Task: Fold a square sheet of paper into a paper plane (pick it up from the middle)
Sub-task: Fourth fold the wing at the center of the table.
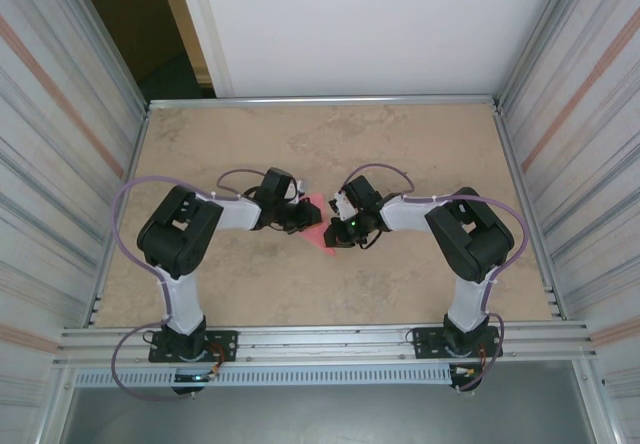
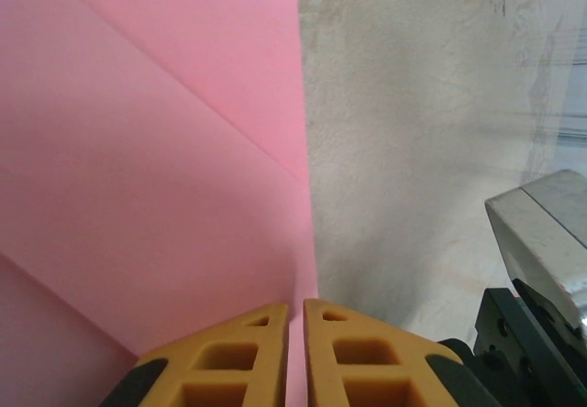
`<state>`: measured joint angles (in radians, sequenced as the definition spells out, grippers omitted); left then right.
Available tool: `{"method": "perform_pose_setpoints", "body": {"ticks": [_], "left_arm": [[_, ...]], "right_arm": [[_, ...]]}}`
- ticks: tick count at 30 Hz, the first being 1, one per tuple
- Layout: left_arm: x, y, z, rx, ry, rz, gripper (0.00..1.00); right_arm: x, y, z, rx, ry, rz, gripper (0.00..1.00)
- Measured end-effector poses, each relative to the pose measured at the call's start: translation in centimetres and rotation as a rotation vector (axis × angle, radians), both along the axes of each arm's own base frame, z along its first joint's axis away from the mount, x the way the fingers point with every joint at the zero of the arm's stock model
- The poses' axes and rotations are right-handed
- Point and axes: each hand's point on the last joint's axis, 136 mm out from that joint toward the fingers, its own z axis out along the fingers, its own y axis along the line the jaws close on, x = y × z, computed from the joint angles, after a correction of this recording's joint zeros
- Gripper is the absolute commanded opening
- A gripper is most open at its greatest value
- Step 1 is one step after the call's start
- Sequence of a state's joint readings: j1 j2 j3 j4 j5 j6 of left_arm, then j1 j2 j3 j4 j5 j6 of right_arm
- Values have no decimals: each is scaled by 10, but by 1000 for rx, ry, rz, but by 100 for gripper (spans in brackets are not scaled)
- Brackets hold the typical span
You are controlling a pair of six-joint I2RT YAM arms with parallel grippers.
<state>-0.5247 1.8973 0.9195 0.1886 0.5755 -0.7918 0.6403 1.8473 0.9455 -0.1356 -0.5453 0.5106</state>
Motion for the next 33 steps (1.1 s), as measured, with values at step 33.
{"method": "perform_pose_setpoints", "body": {"ticks": [33], "left_arm": [[11,13,-5,-2,36,25,11]], "right_arm": [[20,-12,77,131,-161,-106,19]]}}
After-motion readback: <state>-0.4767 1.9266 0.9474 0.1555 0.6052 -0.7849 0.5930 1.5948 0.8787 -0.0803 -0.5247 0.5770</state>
